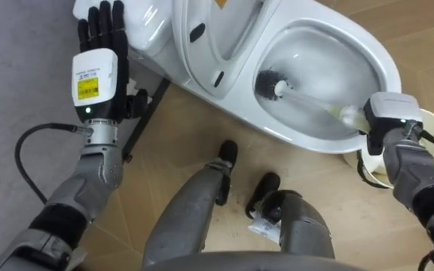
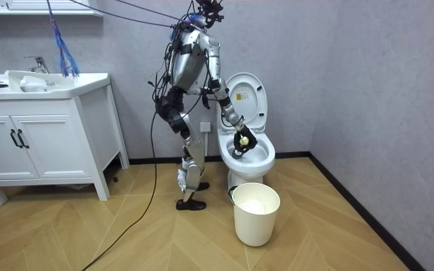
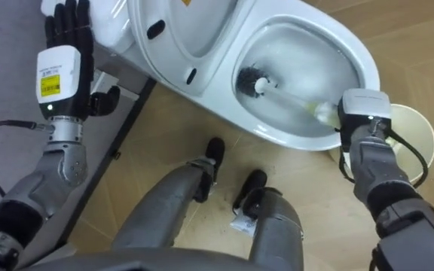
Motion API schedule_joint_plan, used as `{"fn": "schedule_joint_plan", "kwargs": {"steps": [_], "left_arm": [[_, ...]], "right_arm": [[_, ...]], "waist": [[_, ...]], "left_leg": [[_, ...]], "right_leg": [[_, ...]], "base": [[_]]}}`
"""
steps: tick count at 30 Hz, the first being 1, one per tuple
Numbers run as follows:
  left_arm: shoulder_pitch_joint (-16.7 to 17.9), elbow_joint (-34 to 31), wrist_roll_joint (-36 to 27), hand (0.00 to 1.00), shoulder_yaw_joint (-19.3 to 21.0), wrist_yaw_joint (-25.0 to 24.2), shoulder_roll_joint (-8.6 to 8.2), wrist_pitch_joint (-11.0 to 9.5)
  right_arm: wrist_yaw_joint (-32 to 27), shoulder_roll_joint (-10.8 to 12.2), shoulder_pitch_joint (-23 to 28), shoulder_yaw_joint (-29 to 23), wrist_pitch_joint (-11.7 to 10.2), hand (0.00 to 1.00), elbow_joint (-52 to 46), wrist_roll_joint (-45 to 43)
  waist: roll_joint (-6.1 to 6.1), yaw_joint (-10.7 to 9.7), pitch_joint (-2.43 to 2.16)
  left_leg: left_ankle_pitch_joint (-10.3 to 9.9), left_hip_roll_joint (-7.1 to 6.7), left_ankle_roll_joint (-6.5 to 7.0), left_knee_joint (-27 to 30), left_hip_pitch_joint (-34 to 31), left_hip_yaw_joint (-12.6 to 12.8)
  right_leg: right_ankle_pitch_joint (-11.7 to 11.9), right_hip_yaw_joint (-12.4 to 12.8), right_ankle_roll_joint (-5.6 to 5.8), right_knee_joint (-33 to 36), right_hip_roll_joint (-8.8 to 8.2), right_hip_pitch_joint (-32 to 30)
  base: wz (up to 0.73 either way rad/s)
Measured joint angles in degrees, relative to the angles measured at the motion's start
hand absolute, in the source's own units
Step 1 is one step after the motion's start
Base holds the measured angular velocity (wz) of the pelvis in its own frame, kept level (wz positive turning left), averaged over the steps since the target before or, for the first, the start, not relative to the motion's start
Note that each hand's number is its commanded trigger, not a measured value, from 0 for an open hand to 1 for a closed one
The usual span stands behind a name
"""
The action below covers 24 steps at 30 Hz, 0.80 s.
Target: Brush toilet
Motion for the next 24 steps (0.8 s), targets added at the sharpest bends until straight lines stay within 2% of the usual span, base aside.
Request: {"fn": "schedule_joint_plan", "kwargs": {"steps": [3,4,8,11,13,15,17,20,22,24], "left_arm": [[-1.27,0.26,0.16,0.0,-0.38,-0.5,0.04,0.96],[-1.62,0.26,0.16,0.0,-0.38,-0.98,0.05,1.19],[-2.89,-0.09,0.15,0.0,-0.32,-1.64,-0.03,2.04],[-2.88,-0.82,0.17,0.0,-0.85,-1.61,0.04,2.78],[-3.08,-1.65,0.25,0.0,-0.83,-1.62,0.01,3.26],[-3.4,-1.82,0.28,0.0,-1.05,-1.84,0.0,3.26],[-3.48,-1.96,0.41,0.0,-1.44,-2.01,-0.03,3.47],[-3.98,-1.81,0.59,0.0,-2.53,-2.27,-0.37,3.7],[-3.77,-1.77,0.78,0.0,-2.86,-2.64,-1.36,4.45],[-3.38,-1.22,0.63,0.0,-2.86,-2.69,-2.65,5.14]], "right_arm": [[-0.56,0.33,-3.84,-0.09,-1.6,1.0,6.39,6.37],[-0.54,0.33,-5.56,-0.15,-2.12,1.0,8.72,8.27],[-0.55,-0.23,-9.9,-1.6,-2.21,1.0,13.38,9.17],[-0.58,-1.04,-10.01,-1.54,-2.07,1.0,13.78,7.28],[-0.66,-1.06,-10.09,-1.6,-2.06,1.0,13.19,1.99],[-0.67,-0.97,-10.18,-0.7,-2.04,1.0,12.92,-1.55],[-0.74,-0.66,-9.7,0.89,-1.42,1.0,11.45,-5.44],[-1.09,0.41,-8.59,3.68,1.11,1.0,10.68,-9.65],[-2.42,0.9,-7.15,3.66,2.88,1.0,10.63,-11.58],[-3.16,1.68,-5.78,3.66,3.61,1.0,10.4,-11.88]], "waist": [[0.16,-0.16,0.1],[0.11,-0.08,0.25],[-0.27,-0.28,0.58],[-0.48,-0.3,0.76],[-0.93,-0.1,1.05],[-0.95,0.23,1.06],[-0.88,0.61,1.05],[-0.22,1.78,1.09],[0.83,2.27,0.73],[1.5,2.29,0.56]], "left_leg": [[0.36,-0.66,-0.12,0.37,-0.85,0.02],[0.58,-0.91,-0.15,0.16,-0.93,0.15],[1.1,-1.48,-0.25,0.48,-2.0,0.32],[1.17,-1.65,-0.21,1.68,-2.79,0.28],[1.16,-1.6,-0.21,1.71,-2.81,0.19],[1.04,-1.52,-0.04,1.95,-2.83,0.37],[0.85,-1.41,0.21,2.16,-2.83,0.75],[0.51,-1.34,0.3,2.49,-2.82,0.12],[0.42,-1.06,0.4,2.31,-2.46,0.05],[0.4,-1.06,0.44,1.66,-1.39,0.15]], "right_leg": [[-0.85,0.04,-0.27,2.44,-1.07,-1.62],[-1.11,0.1,-0.34,3.17,-1.52,-2.03],[-1.74,0.17,-0.67,5.18,-2.59,-3.85],[-2.16,-0.31,-0.67,6.01,-2.96,-4.18],[-2.18,-0.3,-0.66,5.96,-2.91,-4.23],[-2.17,-0.25,-0.62,5.95,-2.86,-4.19],[-2.12,-0.19,-0.55,5.98,-2.85,-4.1],[-1.97,-0.35,-0.3,5.61,-2.49,-3.67],[-1.57,-0.25,0.09,4.44,-1.82,-3.01],[-1.39,-0.3,0.26,3.6,-1.68,-1.85]], "base": [[0.09],[0.09],[0.07],[0.09],[0.0],[-0.02],[-0.05],[0.0],[-0.04],[-0.06]]}}
